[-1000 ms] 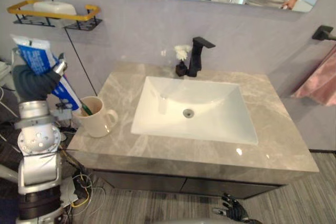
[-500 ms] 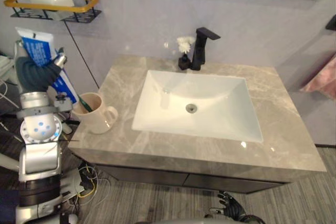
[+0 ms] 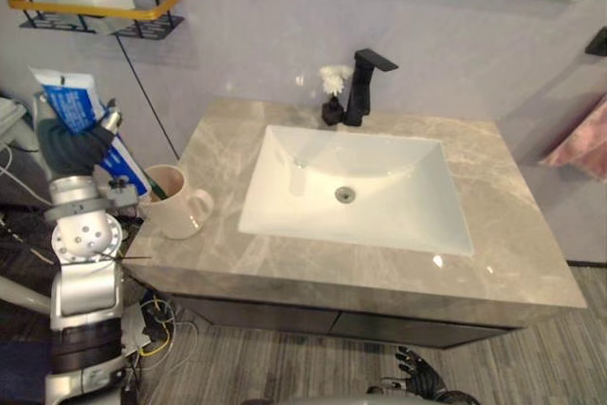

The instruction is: Organize washtable

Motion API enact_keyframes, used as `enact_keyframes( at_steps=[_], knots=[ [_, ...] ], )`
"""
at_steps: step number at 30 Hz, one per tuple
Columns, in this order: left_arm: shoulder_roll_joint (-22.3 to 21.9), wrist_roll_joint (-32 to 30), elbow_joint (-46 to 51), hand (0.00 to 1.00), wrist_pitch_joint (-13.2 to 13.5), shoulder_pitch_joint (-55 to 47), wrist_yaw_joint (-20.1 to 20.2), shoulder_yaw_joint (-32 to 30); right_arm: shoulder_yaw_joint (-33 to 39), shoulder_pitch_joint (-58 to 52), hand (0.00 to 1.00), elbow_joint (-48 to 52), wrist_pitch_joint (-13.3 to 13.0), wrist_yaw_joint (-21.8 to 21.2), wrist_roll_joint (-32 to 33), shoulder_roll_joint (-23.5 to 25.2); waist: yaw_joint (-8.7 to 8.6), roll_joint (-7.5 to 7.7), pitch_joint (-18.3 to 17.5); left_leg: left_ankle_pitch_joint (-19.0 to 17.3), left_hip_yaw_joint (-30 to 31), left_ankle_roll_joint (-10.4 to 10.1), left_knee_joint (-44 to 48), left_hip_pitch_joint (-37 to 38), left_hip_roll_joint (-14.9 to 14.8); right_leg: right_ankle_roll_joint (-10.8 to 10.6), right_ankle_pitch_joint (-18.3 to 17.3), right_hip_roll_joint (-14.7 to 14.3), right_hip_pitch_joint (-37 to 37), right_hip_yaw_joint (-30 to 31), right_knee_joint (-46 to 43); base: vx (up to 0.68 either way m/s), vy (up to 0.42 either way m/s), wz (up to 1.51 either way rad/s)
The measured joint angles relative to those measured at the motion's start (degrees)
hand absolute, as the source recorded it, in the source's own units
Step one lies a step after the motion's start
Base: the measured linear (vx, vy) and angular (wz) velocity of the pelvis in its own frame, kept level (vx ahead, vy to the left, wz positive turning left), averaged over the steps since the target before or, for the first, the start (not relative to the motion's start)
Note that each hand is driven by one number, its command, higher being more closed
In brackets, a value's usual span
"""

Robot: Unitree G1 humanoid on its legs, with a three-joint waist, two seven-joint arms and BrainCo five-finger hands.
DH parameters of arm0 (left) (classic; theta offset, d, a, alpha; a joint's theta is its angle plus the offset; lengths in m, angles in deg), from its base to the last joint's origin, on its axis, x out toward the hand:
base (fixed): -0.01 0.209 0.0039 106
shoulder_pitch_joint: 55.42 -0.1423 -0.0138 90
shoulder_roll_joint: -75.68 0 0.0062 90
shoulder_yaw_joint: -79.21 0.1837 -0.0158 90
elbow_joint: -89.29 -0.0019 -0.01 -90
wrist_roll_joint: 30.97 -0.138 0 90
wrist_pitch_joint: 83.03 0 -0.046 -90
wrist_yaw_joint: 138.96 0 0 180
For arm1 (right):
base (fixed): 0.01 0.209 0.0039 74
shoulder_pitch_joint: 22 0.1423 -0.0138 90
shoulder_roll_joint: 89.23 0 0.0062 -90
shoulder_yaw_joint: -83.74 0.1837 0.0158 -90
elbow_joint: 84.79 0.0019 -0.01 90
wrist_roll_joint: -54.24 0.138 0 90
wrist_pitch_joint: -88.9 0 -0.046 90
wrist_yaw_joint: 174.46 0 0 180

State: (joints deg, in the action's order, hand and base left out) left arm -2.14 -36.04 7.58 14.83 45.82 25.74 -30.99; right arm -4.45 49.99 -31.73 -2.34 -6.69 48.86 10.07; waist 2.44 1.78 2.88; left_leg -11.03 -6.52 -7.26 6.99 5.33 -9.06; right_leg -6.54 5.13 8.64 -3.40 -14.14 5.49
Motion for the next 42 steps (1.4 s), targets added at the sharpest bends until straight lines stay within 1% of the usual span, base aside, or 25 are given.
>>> enact_keyframes(
  at_steps=[3, 9, 13, 15, 16, 22, 25, 28, 36, 42],
  knots=[
    [-1.04, 0.40, 0.00, 1.00, 0.00, -0.06, -0.06, 0.03, 0.04, 0.00, 0.00, 0.00, 0.00, 0.85, 0.00, 0.03, -0.06, 0.21, -0.02, 0.00, -0.19, 0.00, -0.01, 0.08, 0.00, 0.00, 0.06, -0.01, 0.11, 0.19, 0.00, 0.00, 0.000, -0.03],
    [-1.31, 0.45, -0.49, 1.00, -0.07, -1.27, -0.18, 0.04, 0.42, 0.00, 0.00, 0.02, -0.01, 1.03, -0.02, 0.04, -0.09, 0.51, -0.04, 0.00, -1.57, 0.00, -0.04, 0.30, 0.01, 0.11, 0.54, -0.04, 0.82, 1.56, 0.02, -0.01, 0.002, -0.12],
    [-3.49, 0.78, -2.67, 1.00, -0.35, -1.37, -1.14, 0.02, 0.62, -0.02, 0.00, 0.03, -0.02, 1.29, -0.67, 0.07, -0.19, 0.82, 0.01, -0.02, -1.93, 0.00, -0.08, 0.29, 0.01, 0.18, 0.85, -0.07, 1.18, 2.00, 0.04, -0.03, 0.001, -0.06],
    [-3.79, 1.07, -2.67, 1.00, -0.51, -1.54, -1.32, 0.01, 0.64, -0.01, 0.00, 0.06, -0.02, 1.34, -1.08, 0.07, -0.15, 1.00, 0.14, -0.02, -2.31, 0.00, -0.08, 0.28, 0.01, 0.18, 1.00, -0.10, 1.46, 2.46, 0.05, -0.03, -0.001, -0.10],
    [-3.81, 1.10, -2.67, 0.00, -0.54, -1.61, -1.40, -0.03, 0.64, -0.01, 0.00, 0.07, -0.02, 1.46, -1.43, 0.09, -0.14, 1.10, 0.21, -0.02, -2.48, 0.00, -0.07, 0.25, 0.02, 0.22, 1.11, -0.10, 1.59, 2.67, 0.05, -0.03, 0.000, -0.08],
    [-3.92, 0.98, -2.66, 0.00, -0.67, -1.64, -1.50, -0.12, 0.66, -0.08, 0.00, 0.10, -0.02, 1.93, -1.46, 0.14, -0.32, 1.42, 0.49, -0.06, -3.11, -0.01, -0.18, 0.26, 0.04, 0.16, 1.22, -0.12, 1.66, 3.28, 0.05, -0.02, 0.001, -0.05],
    [-4.87, 0.91, -2.66, 0.00, -0.83, -1.68, -1.67, -0.20, 0.66, -0.26, 0.00, 0.11, -0.02, 1.92, -1.52, 0.16, -0.27, 1.41, 0.50, -0.06, -3.14, -0.01, -0.18, 0.31, 0.05, 0.16, 1.22, -0.12, 1.66, 3.30, 0.05, 0.00, 0.000, 0.00],
    [-5.22, 0.90, -2.66, 0.00, -1.04, -2.25, -2.28, -0.21, 0.67, -0.25, 0.00, 0.20, -0.02, 1.91, -1.53, 0.19, -0.30, 1.29, 0.58, -0.06, -3.15, -0.01, -0.17, 0.46, 0.05, 0.15, 1.22, -0.13, 1.65, 3.31, 0.05, 0.00, 0.000, 0.00],
    [-5.34, 0.90, -2.54, 0.00, -1.01, -2.71, -2.41, -0.28, 0.66, -0.33, 0.00, 0.20, -0.02, 1.89, -1.91, 0.26, -0.24, 0.82, 0.87, -0.06, -3.17, -0.01, -0.14, 0.52, 0.05, 0.15, 1.29, -0.13, 1.46, 3.36, 0.05, 0.00, 0.000, 0.00],
    [-6.85, 0.91, -1.31, 0.00, -0.92, -3.10, -2.47, -0.38, 0.66, -0.34, 0.00, 0.20, -0.02, 1.86, -1.91, 0.76, -0.25, 0.69, 0.95, -0.06, -3.19, -0.01, -0.14, 1.31, 0.06, 0.15, 1.29, -0.12, 1.07, 3.36, 0.05, 0.00, 0.000, 0.00]
  ],
)
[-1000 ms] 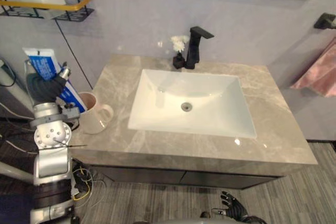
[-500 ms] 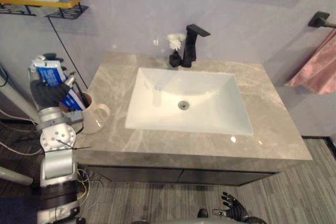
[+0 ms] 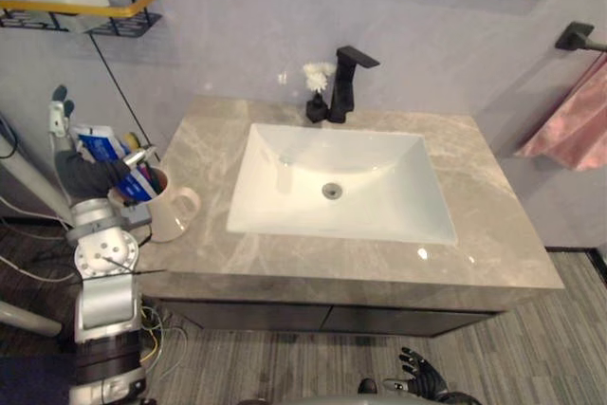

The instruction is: Organize washtable

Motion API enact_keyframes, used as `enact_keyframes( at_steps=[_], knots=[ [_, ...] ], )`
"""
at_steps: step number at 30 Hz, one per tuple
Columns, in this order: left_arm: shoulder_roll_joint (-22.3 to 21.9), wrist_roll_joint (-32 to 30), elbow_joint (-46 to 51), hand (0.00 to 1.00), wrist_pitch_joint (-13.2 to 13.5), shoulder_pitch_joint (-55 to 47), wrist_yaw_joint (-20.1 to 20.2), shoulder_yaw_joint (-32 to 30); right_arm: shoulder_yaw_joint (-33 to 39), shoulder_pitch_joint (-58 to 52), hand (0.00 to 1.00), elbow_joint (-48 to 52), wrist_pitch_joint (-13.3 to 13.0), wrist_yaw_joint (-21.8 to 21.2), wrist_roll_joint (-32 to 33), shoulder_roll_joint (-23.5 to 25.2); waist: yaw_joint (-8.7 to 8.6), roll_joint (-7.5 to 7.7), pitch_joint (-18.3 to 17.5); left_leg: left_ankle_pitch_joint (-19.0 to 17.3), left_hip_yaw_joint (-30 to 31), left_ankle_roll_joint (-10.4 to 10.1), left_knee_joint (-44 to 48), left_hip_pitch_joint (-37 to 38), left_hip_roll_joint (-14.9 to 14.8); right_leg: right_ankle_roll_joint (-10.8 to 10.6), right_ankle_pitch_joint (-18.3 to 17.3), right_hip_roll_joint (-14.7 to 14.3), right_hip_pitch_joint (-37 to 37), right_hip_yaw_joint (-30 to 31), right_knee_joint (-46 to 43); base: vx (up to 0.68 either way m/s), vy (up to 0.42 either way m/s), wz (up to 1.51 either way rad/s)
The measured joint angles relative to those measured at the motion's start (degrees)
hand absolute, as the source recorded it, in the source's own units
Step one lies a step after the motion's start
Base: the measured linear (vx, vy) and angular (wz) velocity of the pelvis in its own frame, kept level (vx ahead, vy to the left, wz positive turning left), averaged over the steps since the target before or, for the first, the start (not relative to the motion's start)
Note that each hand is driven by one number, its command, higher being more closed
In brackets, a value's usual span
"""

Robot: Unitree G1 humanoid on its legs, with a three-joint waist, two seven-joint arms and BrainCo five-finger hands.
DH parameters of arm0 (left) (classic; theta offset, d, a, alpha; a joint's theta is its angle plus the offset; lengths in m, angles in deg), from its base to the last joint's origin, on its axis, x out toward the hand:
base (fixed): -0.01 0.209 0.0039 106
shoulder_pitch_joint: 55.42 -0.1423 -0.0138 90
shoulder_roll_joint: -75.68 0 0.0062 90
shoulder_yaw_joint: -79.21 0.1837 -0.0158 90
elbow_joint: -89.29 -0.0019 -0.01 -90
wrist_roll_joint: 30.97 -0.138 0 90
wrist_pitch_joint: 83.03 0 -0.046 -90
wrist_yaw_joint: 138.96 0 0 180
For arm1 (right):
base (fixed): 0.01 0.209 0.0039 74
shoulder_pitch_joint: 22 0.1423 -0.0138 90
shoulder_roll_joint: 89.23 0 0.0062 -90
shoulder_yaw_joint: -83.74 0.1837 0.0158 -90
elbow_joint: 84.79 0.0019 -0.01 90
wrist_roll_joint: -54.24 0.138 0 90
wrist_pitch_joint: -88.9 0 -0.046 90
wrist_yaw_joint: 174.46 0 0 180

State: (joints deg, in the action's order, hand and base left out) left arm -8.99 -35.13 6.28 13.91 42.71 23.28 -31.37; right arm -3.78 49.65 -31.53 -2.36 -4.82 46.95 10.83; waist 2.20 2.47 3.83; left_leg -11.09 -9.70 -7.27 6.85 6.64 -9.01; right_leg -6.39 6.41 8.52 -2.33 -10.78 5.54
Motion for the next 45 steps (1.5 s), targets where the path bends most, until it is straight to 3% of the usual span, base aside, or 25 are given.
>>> enact_keyframes(
  at_steps=[12, 21, 29, 30, 41, 45],
  knots=[
    [-1.47, 3.01, 11.25, 0.00, 1.68, -1.70, 0.23, -0.46, 1.15, -0.07, 0.00, 0.02, 0.06, -0.04, -0.02, 0.39, 0.08, -0.56, 0.06, -0.01, 0.05, 0.00, -0.15, 0.13, 0.03, 0.01, 0.00, 0.01, -0.48, -0.27, -0.03, 0.00, 0.000, 0.00],
    [-3.43, 9.21, 18.84, 0.00, 4.43, -5.14, 0.70, -4.58, 3.68, -0.13, 0.00, 0.14, 0.29, -0.11, -0.04, 0.43, 0.11, -2.44, -0.45, 0.03, 0.75, 0.02, -0.89, 0.29, 0.03, 0.04, -0.03, 0.04, -0.85, -1.32, -0.28, 0.00, 0.000, 0.03],
    [-9.23, 16.34, 20.82, 0.00, 5.90, -12.68, 3.73, -6.89, 4.55, 0.04, 0.00, 0.14, 0.48, -0.08, -0.05, 0.64, 0.36, -2.18, -0.52, 0.06, 1.60, 0.06, -0.89, 0.37, 0.04, 0.25, -0.19, 0.08, -1.45, -2.10, -0.28, -0.01, 0.000, 0.04],
    [-10.33, 18.23, 21.57, 1.00, 5.88, -13.91, 4.54, -6.85, 4.57, 0.10, 0.00, 0.14, 0.48, -0.06, -0.05, 0.80, 0.31, -2.14, -0.49, 0.07, 1.65, 0.07, -0.89, 0.33, 0.04, 0.26, -0.20, 0.10, -1.45, -2.17, -0.28, 0.00, 0.000, 0.00],
    [-16.40, 22.67, 23.52, 1.00, 5.33, -22.86, 11.43, -3.40, 4.94, 0.14, 0.00, 0.13, 0.50, 0.05, -0.07, 1.23, 0.35, -1.41, -0.29, 0.07, 1.84, 0.07, -0.96, 0.23, 0.04, 0.30, -0.27, 0.13, -1.47, -2.52, -0.28, 0.00, 0.000, 0.00],
    [-18.14, 22.64, 23.07, 1.00, 4.66, -25.03, 11.96, -1.91, 5.01, 0.18, 0.00, 0.13, 0.50, 0.16, -0.08, 1.48, 0.38, -1.07, -0.22, 0.07, 1.88, 0.07, -0.97, 0.22, 0.04, 0.30, -0.28, 0.14, -1.49, -2.60, -0.28, 0.00, 0.000, 0.00]
  ],
)
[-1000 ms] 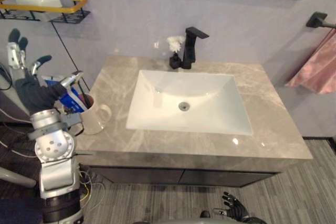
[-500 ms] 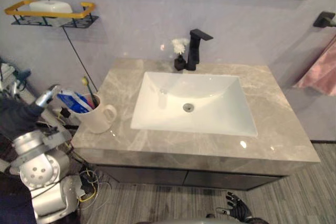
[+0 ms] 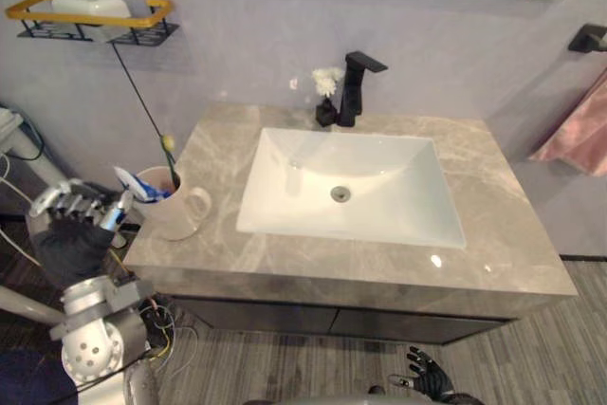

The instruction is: Organize washtable

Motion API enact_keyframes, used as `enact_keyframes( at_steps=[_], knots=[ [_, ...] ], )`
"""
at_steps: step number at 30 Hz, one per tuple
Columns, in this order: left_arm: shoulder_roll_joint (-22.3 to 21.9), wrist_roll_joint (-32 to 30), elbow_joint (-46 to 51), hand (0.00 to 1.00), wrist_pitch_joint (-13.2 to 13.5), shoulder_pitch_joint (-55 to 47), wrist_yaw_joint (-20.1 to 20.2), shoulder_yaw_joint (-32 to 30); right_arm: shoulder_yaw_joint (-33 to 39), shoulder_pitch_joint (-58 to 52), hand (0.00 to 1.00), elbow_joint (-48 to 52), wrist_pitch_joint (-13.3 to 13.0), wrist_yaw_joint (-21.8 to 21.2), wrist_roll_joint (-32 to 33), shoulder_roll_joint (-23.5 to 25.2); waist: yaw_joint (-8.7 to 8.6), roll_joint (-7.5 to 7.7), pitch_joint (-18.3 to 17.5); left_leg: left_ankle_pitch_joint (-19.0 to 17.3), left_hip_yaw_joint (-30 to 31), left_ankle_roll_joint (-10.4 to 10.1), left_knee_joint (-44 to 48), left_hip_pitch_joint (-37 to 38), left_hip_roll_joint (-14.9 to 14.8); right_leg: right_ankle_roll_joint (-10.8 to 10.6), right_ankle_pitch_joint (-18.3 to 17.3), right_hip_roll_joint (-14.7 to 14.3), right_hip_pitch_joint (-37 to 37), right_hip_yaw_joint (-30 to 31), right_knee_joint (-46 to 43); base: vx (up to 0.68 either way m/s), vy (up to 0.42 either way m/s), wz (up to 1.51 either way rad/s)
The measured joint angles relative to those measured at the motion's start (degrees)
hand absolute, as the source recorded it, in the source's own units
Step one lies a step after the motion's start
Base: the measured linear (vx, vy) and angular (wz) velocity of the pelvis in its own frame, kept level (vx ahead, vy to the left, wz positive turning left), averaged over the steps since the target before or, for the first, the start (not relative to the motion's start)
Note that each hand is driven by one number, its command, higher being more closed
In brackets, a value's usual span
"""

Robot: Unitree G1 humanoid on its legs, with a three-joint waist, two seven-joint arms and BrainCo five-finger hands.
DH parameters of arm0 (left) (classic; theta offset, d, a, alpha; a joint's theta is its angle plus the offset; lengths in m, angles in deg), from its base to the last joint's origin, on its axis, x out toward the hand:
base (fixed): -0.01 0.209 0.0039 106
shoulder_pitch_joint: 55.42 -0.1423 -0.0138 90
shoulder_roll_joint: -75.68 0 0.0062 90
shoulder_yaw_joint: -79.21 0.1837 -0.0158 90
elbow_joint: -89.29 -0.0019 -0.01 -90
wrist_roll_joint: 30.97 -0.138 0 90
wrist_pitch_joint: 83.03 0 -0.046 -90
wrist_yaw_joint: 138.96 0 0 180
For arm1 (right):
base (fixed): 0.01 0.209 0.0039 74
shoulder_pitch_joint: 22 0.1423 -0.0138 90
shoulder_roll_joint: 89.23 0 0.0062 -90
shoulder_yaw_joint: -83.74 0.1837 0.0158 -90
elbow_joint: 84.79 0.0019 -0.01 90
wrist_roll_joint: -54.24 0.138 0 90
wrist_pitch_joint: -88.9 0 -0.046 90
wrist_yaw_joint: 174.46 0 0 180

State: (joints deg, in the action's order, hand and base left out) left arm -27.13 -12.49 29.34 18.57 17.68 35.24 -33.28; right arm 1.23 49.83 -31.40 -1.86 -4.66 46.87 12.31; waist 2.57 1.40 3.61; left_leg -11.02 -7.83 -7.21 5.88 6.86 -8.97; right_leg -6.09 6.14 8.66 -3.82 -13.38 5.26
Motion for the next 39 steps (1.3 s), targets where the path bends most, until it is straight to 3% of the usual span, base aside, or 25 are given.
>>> enact_keyframes(
  at_steps=[12, 18, 26, 39],
  knots=[
    [-1.59, 3.55, -10.66, 1.00, -1.74, -1.20, 1.01, 2.39, 0.84, 0.14, 0.00, 0.00, 0.00, 0.26, 0.00, 0.93, 0.01, 1.11, 0.69, 0.03, -0.10, 0.03, -0.04, 0.00, 0.01, -0.01, 0.00, 0.05, -0.06, -0.37, -0.07, 0.00, 0.000, 0.00],
    [0.22, 3.65, -19.72, 1.00, -2.60, -0.12, 2.04, 4.89, 0.45, 0.31, 0.00, 0.00, -0.01, 0.32, -0.01, 0.46, -0.06, 1.10, 0.71, 0.03, -0.29, 0.04, 0.15, -0.02, 0.04, -0.01, 0.00, 0.09, -0.01, -0.37, 0.05, 0.00, 0.000, 0.00],
    [4.17, 3.39, -21.51, 1.00, -2.52, 0.89, 2.13, 4.93, 0.44, 0.66, 0.00, 0.00, 0.00, 0.31, -0.04, -0.75, -0.10, 1.05, 0.72, 0.03, -0.90, 0.03, 0.18, 0.25, 0.04, -0.03, 0.02, 0.02, 0.13, 0.11, 0.24, 0.00, 0.000, -0.02],
    [5.69, 3.31, -22.98, 1.00, -2.59, 3.46, 1.96, 4.92, 0.43, 1.01, 0.00, 0.00, 0.00, 0.28, -0.08, -0.75, -0.22, 0.64, 1.01, 0.01, -1.72, 0.03, -0.02, 0.85, 0.12, -0.09, 0.08, 0.05, 0.19, 0.87, 0.29, 0.00, 0.001, -0.03]
  ],
)
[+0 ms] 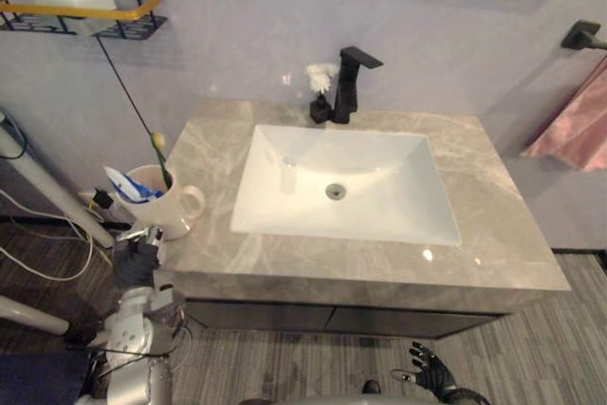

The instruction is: Organize washtable

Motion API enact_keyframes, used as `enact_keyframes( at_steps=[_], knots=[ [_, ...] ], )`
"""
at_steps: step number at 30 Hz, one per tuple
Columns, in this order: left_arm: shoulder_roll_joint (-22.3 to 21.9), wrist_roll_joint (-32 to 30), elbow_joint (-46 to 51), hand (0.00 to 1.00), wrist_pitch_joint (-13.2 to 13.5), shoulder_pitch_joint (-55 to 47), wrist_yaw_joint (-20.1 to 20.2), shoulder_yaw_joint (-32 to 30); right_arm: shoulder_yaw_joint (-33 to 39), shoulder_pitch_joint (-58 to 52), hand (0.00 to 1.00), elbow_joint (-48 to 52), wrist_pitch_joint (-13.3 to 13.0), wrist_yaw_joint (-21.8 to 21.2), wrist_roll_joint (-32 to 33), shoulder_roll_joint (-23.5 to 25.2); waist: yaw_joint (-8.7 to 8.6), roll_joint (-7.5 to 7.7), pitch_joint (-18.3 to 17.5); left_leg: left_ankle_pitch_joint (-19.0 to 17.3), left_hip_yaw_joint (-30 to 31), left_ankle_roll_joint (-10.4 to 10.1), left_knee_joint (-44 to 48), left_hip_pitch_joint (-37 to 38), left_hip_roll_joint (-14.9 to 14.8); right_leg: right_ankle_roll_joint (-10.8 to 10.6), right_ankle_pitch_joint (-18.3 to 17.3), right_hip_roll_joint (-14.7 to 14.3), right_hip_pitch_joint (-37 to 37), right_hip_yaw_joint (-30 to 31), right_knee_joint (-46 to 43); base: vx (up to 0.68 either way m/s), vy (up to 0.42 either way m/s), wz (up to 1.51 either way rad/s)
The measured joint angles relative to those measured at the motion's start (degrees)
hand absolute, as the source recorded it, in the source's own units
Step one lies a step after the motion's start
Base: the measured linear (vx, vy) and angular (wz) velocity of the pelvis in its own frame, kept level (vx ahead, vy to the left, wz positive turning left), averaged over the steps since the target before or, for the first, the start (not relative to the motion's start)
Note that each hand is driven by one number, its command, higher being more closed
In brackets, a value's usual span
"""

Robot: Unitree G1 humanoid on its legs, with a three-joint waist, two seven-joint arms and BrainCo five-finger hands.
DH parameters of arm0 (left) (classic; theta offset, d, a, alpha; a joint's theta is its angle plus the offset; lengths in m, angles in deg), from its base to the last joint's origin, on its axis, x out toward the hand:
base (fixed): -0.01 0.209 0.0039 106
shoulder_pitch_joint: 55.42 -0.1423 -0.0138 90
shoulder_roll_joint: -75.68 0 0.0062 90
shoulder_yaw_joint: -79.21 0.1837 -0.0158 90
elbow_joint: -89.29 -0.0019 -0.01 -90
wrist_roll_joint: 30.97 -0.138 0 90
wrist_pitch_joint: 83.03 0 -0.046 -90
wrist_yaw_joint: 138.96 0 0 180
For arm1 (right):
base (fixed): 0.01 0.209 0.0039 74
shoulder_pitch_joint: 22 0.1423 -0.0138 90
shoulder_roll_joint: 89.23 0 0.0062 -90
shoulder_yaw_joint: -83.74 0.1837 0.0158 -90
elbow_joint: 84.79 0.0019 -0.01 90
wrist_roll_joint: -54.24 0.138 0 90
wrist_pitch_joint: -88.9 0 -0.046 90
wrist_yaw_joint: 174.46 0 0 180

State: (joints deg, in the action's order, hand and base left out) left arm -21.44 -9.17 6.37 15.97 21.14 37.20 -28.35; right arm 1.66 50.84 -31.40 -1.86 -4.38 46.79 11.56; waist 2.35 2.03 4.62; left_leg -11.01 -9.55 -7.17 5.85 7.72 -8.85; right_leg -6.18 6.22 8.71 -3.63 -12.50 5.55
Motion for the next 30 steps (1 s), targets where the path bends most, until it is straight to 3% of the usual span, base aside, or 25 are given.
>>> enact_keyframes(
  at_steps=[30],
  knots=[
    [3.97, -1.83, -4.28, 1.00, -1.09, 1.74, -0.17, -1.30, -0.05, -0.07, 0.00, 0.00, 0.04, -0.02, -0.04, -0.50, 0.00, -0.48, 0.39, -0.02, -1.53, -0.01, 0.02, 0.05, 0.08, -0.17, 0.63, -0.05, 1.18, 1.77, 0.03, -0.01, -0.002, -0.03]
  ],
)
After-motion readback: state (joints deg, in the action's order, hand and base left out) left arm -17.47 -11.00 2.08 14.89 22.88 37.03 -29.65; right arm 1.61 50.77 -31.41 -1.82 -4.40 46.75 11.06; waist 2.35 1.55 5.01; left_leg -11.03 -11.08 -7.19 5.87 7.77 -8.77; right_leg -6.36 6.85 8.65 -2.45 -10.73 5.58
